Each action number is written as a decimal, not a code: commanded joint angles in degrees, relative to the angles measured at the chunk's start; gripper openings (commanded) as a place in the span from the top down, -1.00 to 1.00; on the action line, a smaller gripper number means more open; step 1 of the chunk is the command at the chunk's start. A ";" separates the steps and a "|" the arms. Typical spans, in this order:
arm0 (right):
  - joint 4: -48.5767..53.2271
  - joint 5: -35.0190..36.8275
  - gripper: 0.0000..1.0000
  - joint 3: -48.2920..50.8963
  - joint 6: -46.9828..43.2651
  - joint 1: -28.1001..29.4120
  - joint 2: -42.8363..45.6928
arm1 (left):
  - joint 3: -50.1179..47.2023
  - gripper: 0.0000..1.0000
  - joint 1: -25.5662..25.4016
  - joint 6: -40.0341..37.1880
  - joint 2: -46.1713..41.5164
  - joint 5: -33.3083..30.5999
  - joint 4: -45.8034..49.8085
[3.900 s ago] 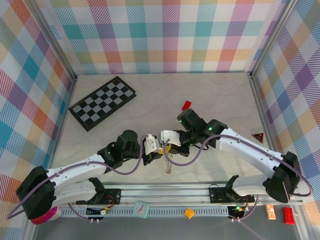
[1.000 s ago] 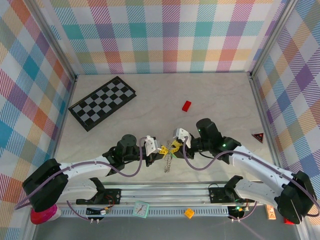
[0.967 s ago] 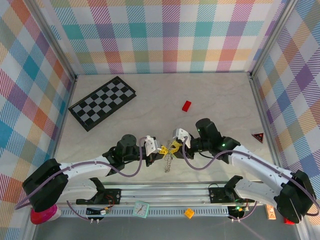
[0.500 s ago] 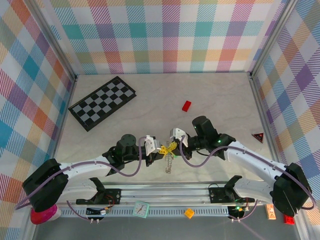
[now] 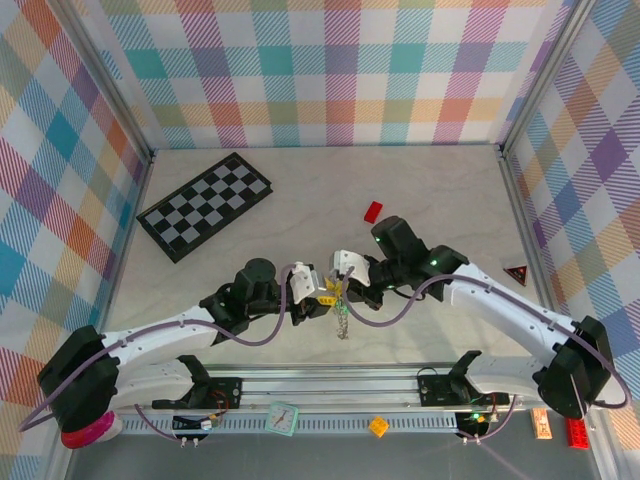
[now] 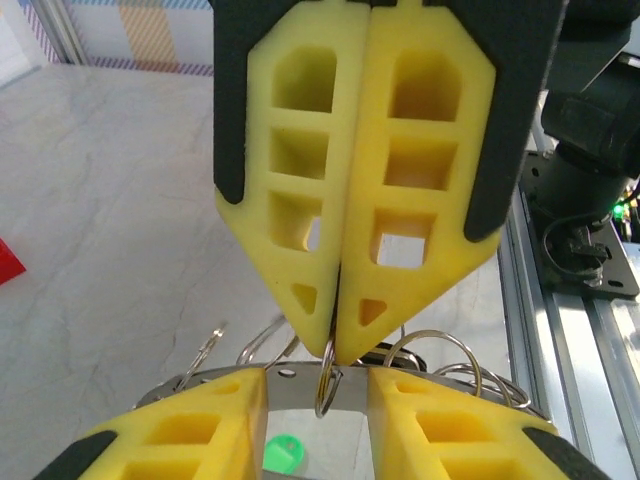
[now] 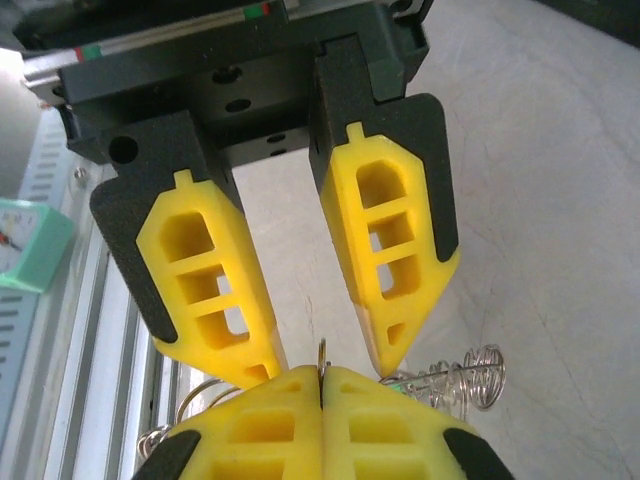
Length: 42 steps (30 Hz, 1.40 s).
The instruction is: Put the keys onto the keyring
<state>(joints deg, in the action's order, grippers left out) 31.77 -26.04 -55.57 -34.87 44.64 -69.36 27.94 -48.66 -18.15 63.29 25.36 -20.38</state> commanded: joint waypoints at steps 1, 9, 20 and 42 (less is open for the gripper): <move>6.70 2.54 1.00 -3.06 -5.25 1.52 -1.24 | 1.76 0.45 -0.24 -2.08 -0.97 0.42 4.77; 4.36 -1.23 1.00 -4.53 -4.25 3.17 -2.80 | 2.41 0.69 -0.27 -2.11 -0.23 2.09 4.69; -9.68 -2.12 0.62 4.59 7.99 1.68 3.84 | -0.15 1.00 -0.22 -0.80 -1.07 3.28 0.21; -20.56 -5.09 0.51 14.39 17.62 -1.02 5.49 | -5.96 1.00 -0.25 2.86 -1.32 3.69 -12.44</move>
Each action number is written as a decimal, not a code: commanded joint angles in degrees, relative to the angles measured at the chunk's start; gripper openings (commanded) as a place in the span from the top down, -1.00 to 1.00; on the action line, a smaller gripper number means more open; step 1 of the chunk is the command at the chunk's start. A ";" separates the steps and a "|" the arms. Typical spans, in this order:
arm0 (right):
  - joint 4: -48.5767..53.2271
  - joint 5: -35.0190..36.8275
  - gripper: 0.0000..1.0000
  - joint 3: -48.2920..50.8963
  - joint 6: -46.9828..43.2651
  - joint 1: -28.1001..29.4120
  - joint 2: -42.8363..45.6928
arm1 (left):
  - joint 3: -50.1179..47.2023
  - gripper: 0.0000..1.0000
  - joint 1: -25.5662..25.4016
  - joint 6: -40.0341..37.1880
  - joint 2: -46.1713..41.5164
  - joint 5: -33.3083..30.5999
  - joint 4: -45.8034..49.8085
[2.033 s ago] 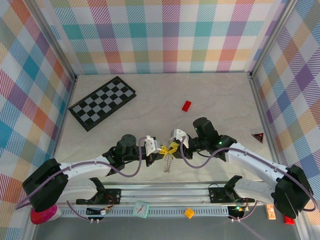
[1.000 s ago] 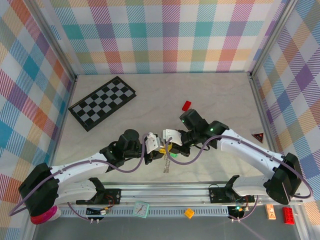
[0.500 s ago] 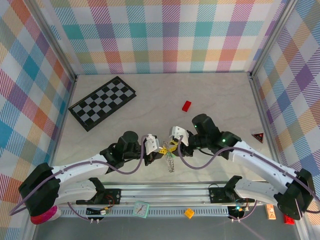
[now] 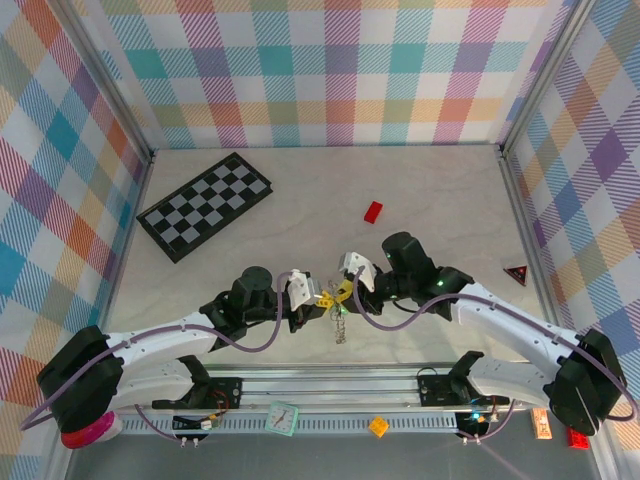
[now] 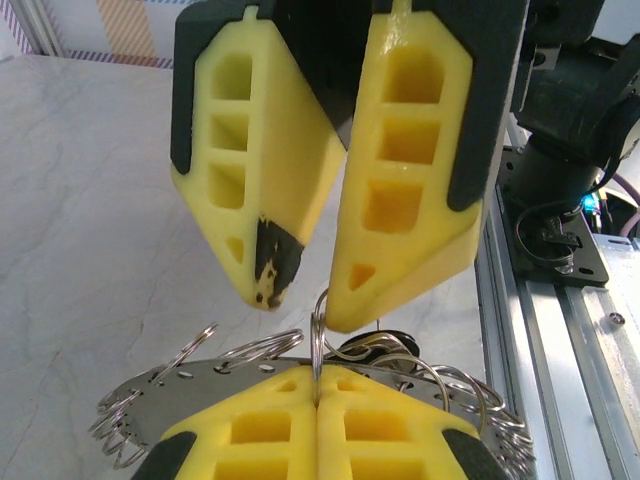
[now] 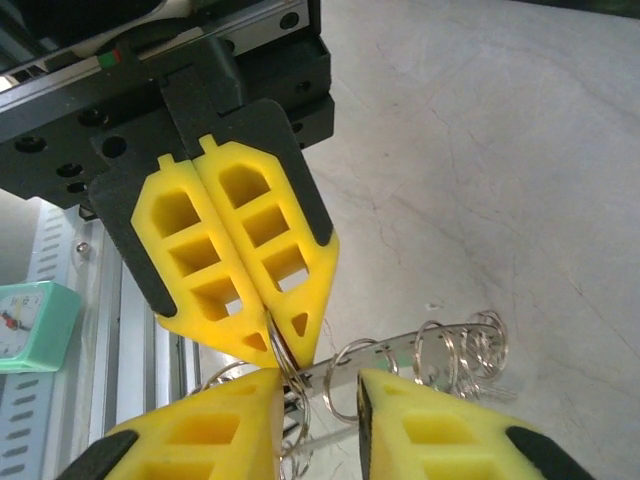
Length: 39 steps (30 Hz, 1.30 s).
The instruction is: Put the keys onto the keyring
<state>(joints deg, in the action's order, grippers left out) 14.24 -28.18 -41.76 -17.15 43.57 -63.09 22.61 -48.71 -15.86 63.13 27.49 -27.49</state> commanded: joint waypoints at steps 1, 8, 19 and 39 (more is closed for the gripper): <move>-3.19 -3.08 0.54 0.58 -0.32 -0.01 -0.98 | -0.64 1.00 -0.21 0.56 -1.12 1.56 -5.47; -4.06 -4.31 0.87 1.09 -2.00 -0.01 -1.24 | -0.99 1.00 -0.19 1.23 -0.79 2.40 -7.17; 9.43 -0.98 1.00 -4.61 -11.53 0.11 -1.16 | 2.51 0.27 -0.16 -0.93 -2.93 -2.27 5.61; 20.21 3.95 1.00 -16.56 -21.45 5.71 -9.20 | 6.57 0.68 -0.20 -3.48 -1.71 -0.42 12.18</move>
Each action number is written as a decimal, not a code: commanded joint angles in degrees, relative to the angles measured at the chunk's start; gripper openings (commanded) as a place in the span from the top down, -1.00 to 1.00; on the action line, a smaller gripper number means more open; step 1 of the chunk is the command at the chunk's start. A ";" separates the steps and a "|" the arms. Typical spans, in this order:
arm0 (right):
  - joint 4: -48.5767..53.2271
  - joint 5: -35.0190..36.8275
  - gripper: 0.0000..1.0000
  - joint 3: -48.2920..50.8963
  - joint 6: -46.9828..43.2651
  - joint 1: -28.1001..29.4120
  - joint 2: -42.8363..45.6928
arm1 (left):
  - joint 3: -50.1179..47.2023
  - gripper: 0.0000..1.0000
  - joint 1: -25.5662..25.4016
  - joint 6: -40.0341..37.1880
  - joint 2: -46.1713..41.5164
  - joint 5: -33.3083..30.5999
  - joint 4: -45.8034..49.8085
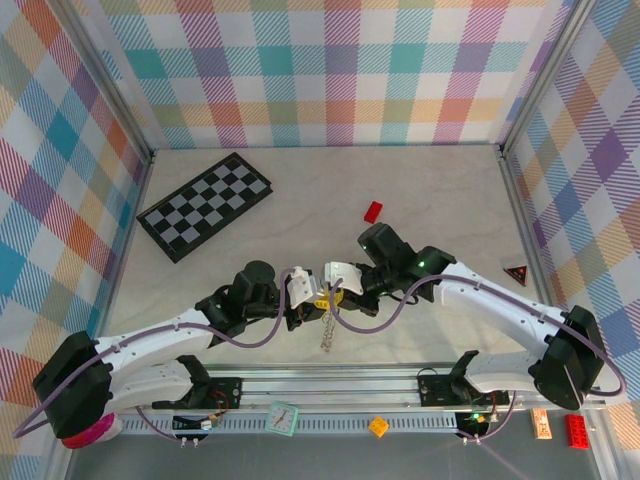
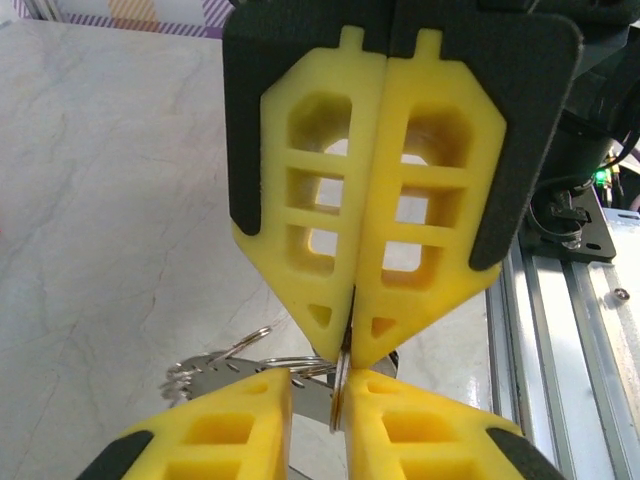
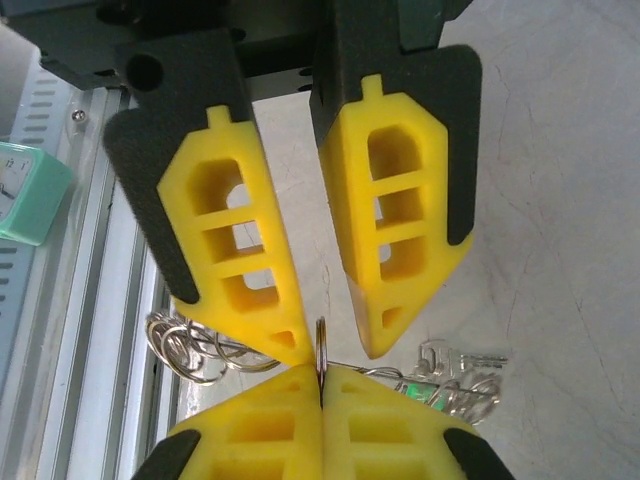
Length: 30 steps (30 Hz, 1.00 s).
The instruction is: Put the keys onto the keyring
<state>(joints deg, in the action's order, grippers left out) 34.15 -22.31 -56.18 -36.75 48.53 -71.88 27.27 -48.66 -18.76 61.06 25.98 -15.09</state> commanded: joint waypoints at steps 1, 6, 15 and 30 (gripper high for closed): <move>0.30 -2.04 1.00 -2.26 -1.83 0.94 -0.54 | 2.01 0.73 -0.23 -0.66 0.39 1.18 -0.16; -1.75 -3.09 1.00 -1.11 -0.33 0.95 0.87 | 2.03 0.99 -0.28 -1.10 0.27 1.53 0.59; -8.53 4.47 0.16 7.82 7.94 -0.37 9.91 | -1.00 1.00 -0.26 -0.24 -0.45 0.24 -5.30; -10.98 5.96 0.18 8.21 34.21 -0.41 9.74 | -3.32 1.00 -0.20 0.13 -0.42 -2.86 -11.57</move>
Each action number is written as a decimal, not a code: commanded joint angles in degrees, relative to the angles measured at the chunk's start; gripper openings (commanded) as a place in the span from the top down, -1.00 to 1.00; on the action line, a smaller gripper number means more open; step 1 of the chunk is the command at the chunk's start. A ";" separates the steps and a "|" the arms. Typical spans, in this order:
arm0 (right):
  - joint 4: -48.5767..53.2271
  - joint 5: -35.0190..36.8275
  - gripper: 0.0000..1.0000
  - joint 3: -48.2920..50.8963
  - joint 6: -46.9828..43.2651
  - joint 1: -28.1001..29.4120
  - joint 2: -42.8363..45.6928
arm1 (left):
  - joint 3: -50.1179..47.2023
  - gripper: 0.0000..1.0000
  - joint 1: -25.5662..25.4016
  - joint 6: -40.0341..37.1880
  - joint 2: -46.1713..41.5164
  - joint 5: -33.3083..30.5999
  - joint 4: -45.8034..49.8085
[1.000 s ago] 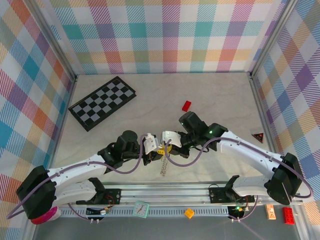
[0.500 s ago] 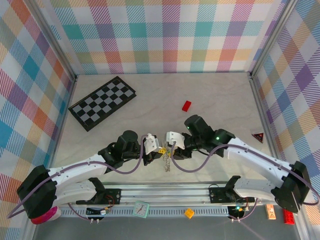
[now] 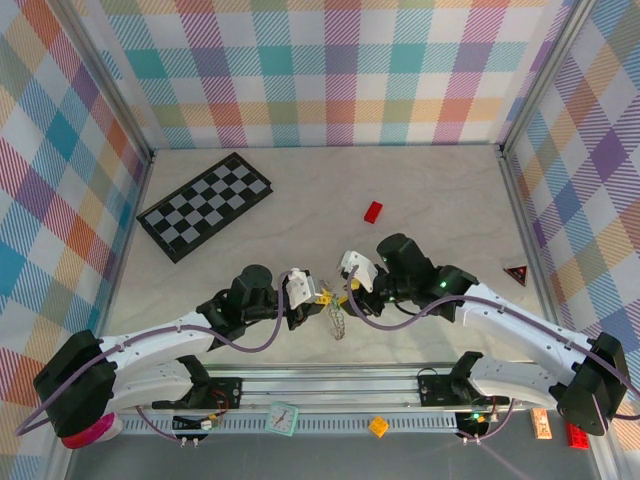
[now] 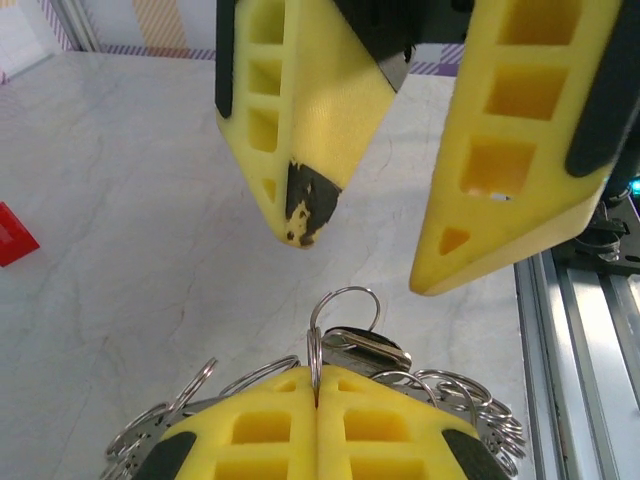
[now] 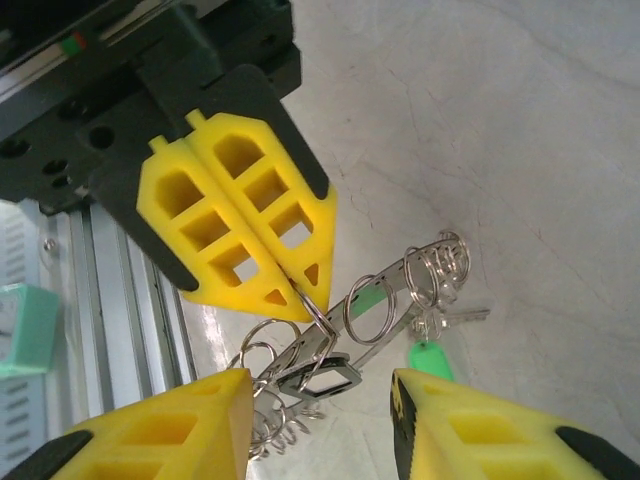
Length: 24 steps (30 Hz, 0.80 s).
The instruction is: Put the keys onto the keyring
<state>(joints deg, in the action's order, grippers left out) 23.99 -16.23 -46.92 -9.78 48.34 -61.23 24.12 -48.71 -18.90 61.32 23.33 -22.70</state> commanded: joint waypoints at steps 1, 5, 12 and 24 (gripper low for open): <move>-0.57 -0.65 0.20 -1.25 7.72 -0.26 -1.57 | -0.21 1.00 -0.21 0.34 -0.54 -0.12 -4.26; -0.30 -1.38 0.34 -2.31 9.24 -0.20 -4.05 | -0.16 1.00 -0.20 0.52 -0.26 0.00 -4.39; -1.61 -0.75 0.50 -2.25 9.93 -0.24 -3.83 | -0.36 1.00 -0.24 0.52 -0.78 -0.22 -3.67; -1.69 -0.47 0.64 -2.40 9.48 -0.18 -3.37 | -0.55 1.00 -0.25 0.44 -1.16 -0.34 -3.75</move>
<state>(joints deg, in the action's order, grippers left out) 23.09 -16.47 -47.37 -0.45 48.34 -65.76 24.12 -48.71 -18.90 61.32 22.83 -23.07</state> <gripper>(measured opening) 0.194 0.045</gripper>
